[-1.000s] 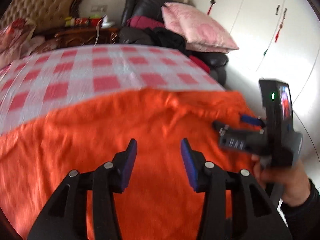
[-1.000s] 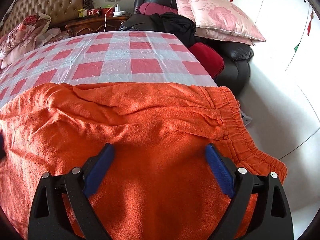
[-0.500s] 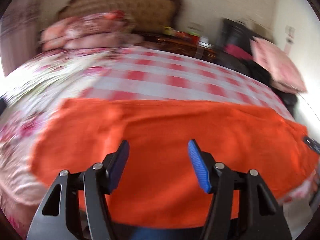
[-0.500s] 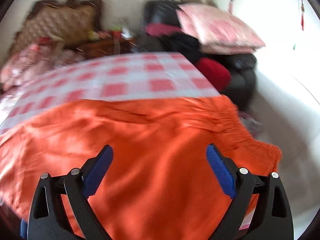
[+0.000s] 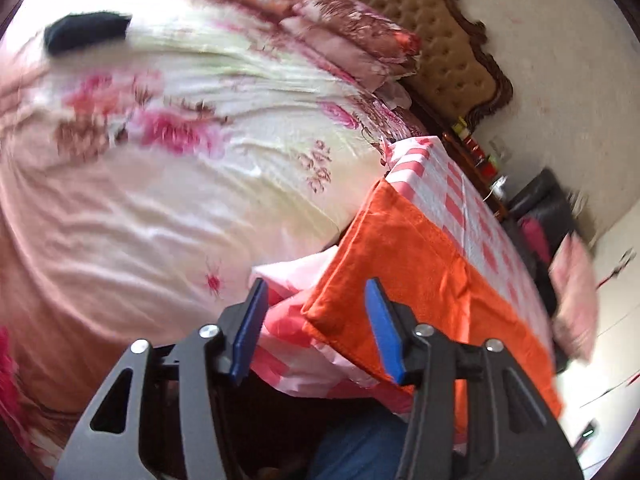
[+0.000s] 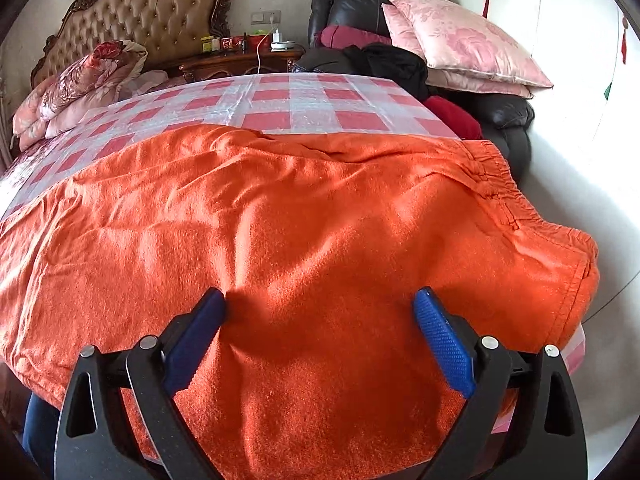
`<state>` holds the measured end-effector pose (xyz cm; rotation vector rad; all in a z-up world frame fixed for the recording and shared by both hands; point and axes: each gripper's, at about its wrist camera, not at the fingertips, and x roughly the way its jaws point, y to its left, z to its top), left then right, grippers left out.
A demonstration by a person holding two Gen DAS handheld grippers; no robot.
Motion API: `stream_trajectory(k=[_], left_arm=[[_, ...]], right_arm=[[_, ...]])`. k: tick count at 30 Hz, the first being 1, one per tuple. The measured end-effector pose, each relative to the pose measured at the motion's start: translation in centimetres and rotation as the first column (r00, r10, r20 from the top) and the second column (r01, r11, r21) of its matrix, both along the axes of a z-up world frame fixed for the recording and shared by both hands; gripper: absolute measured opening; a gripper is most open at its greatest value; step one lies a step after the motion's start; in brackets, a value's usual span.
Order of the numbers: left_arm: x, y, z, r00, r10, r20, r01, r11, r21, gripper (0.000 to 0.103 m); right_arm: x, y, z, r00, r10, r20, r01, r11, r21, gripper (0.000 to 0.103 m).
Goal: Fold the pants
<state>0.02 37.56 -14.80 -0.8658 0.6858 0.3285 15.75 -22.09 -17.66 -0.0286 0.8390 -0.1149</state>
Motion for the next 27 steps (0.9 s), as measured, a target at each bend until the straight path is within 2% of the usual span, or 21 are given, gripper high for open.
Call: stream_trajectory(k=[2,3,4,7,10,13,14,15,19,22,27], left_arm=[[-0.4,0.6,-1.6,0.998,0.006,0.059,0.004,0.988,-0.153,0.041],[-0.5,1.0,-2.7,0.996,0.001,0.085,0.021,0.967,-0.253,0.041],[-0.6,1.2,-3.3,0.996,0.006,0.090,0.020,0.955,-0.295,0.041],[-1.0,1.9,-4.9,0.993,0.037,0.114,0.012,0.916,-0.401,0.044],[-0.7,1.8,-5.8,0.986,0.009,0.166,0.075,0.870,-0.487,0.042],[0.0,1.3,-6.1,0.977,-0.023,0.210,0.136,0.831,-0.540,0.042],[0.3,1.3,-6.3,0.979,-0.029,0.204,0.138,0.825,-0.548,0.032],[0.4,1.2,-6.2,0.979,-0.032,0.199,0.137,0.832,-0.538,0.016],[1.0,1.3,-4.6,0.985,-0.072,0.155,0.134,0.887,-0.441,0.015],[1.6,2.0,-3.8,0.988,-0.081,0.132,0.127,0.910,-0.395,0.014],[2.9,3.0,-0.7,0.986,-0.111,0.124,0.143,0.946,-0.293,0.014]], right_arm=[[0.1,-0.2,0.1,1.000,-0.004,0.001,0.004,1.000,-0.007,0.092],[0.2,-0.3,0.1,1.000,-0.007,-0.002,0.007,1.000,-0.007,0.092],[0.1,-0.3,0.1,1.000,-0.009,-0.003,0.009,1.000,-0.006,0.092],[0.2,-0.2,0.1,1.000,-0.013,-0.018,0.013,1.000,-0.010,0.092],[0.4,0.2,0.5,0.998,-0.042,-0.041,0.040,0.999,-0.030,0.092],[0.1,0.9,0.6,0.999,-0.038,-0.035,0.036,0.998,-0.055,0.092],[-0.1,1.1,0.6,0.999,-0.041,-0.028,0.039,0.997,-0.069,0.092],[-0.3,1.1,0.6,0.999,-0.048,-0.021,0.047,0.996,-0.080,0.092],[-0.9,0.4,0.3,0.998,-0.060,0.005,0.060,0.996,-0.070,0.092],[-0.7,0.5,0.1,0.998,-0.042,0.039,0.044,0.997,-0.065,0.092],[0.4,2.1,0.3,1.000,-0.019,0.014,0.020,0.997,-0.075,0.092]])
